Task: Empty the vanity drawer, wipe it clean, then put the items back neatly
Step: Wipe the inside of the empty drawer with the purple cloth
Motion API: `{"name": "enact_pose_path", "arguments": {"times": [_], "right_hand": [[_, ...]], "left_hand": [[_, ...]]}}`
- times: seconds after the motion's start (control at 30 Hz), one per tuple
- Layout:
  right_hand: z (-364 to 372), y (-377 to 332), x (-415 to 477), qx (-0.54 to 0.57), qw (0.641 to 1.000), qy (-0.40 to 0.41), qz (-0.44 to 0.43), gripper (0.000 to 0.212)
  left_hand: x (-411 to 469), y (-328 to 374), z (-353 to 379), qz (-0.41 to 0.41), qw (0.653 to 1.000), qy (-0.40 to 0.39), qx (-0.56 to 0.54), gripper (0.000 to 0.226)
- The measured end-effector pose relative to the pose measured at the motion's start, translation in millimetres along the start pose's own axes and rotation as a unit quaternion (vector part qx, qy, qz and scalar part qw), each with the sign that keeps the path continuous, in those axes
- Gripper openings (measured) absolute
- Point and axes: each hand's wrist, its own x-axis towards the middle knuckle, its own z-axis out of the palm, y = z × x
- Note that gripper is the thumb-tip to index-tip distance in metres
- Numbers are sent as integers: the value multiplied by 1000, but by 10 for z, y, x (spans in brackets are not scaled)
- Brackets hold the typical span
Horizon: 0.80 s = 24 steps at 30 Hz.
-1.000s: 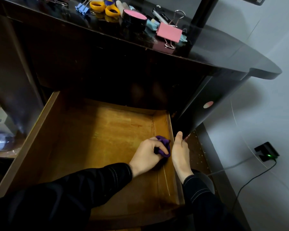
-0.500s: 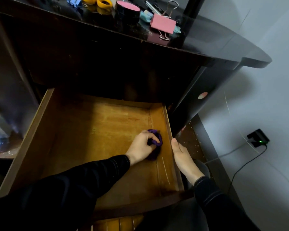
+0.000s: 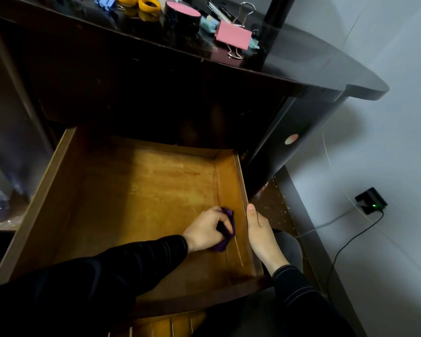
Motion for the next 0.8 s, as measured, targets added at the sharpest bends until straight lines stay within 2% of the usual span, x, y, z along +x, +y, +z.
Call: {"name": "enact_pose_path", "arguments": {"times": [0.1, 0.27, 0.47, 0.63, 0.7, 0.8], "right_hand": [[-5, 1, -14, 3, 1000, -5, 1, 40], [3, 2, 1, -8, 1000, -4, -5, 39], [-10, 2, 2, -7, 1000, -12, 6, 40], [3, 10, 16, 2, 1000, -6, -4, 42], [4, 6, 16, -1, 1000, -6, -2, 42], [-1, 7, 6, 0, 1000, -10, 4, 40]], "left_hand": [[26, 18, -76, -25, 999, -38, -12, 29], [78, 111, -172, 24, 995, 32, -96, 30], [18, -34, -63, -21, 996, -79, -20, 25], [75, 111, -200, -3, 993, 10, -120, 33], [43, 116, -171, 7, 995, -3, -96, 31], [-18, 82, -89, 8, 996, -85, -1, 28]]}}
